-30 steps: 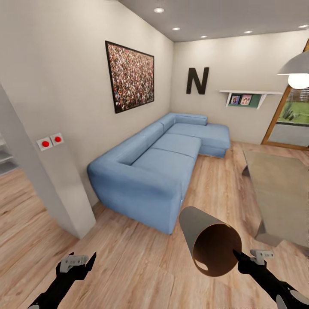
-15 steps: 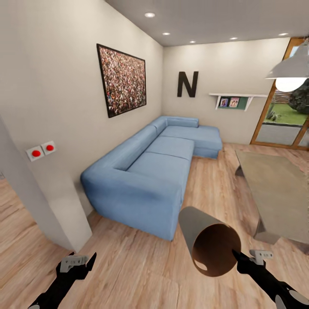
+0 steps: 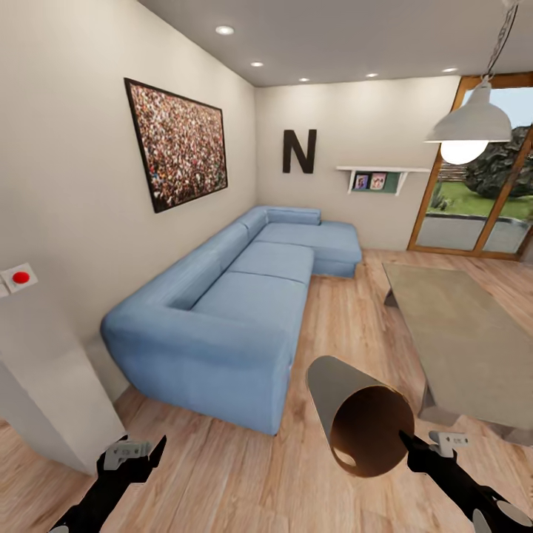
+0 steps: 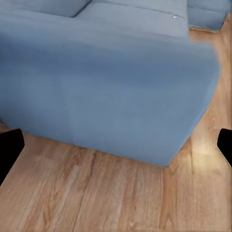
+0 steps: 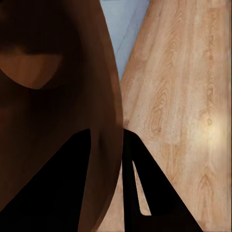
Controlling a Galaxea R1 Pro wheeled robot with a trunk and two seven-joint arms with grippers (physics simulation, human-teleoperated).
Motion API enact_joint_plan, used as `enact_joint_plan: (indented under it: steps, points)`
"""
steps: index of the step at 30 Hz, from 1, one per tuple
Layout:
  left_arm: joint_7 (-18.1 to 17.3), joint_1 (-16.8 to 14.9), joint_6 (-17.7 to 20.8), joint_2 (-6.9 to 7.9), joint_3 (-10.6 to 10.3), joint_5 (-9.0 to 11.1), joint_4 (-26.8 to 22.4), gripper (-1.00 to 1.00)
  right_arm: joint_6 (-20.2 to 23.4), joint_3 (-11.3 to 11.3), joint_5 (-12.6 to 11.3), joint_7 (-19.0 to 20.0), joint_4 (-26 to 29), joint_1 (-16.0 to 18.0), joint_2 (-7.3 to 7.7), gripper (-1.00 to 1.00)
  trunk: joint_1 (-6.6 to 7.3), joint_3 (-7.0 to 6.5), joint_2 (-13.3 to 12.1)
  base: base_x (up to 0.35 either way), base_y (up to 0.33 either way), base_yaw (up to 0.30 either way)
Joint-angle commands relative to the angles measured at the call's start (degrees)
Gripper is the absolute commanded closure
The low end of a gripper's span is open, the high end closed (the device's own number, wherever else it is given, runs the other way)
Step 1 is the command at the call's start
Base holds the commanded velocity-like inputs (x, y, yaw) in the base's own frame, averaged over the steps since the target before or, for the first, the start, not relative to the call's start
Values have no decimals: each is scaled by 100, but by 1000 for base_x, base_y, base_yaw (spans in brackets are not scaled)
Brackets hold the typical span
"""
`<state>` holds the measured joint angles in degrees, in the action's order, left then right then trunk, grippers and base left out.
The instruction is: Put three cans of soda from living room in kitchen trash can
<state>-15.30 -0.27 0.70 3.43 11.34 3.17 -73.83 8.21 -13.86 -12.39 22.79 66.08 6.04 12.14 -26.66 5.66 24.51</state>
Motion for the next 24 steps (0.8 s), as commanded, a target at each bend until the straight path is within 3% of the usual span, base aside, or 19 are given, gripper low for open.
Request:
enact_joint_plan:
  steps: [1, 10, 24]
  points:
    - [0, 0, 0, 0, 0, 0, 0, -100, 5, -2, -62, 17, 10, 3, -1, 100, 0, -9, 1, 159, -247, -158]
    - [1, 0, 0, 0, 0, 0, 0, -100, 5, -2, -62, 20, 10, 3, -1, 100, 0, -77, 1, 113, -264, -158]
    - [1, 0, 0, 0, 0, 0, 0, -100, 5, -4, -62, 22, 10, 3, -1, 100, 0, -179, 1, 10, -284, -173]
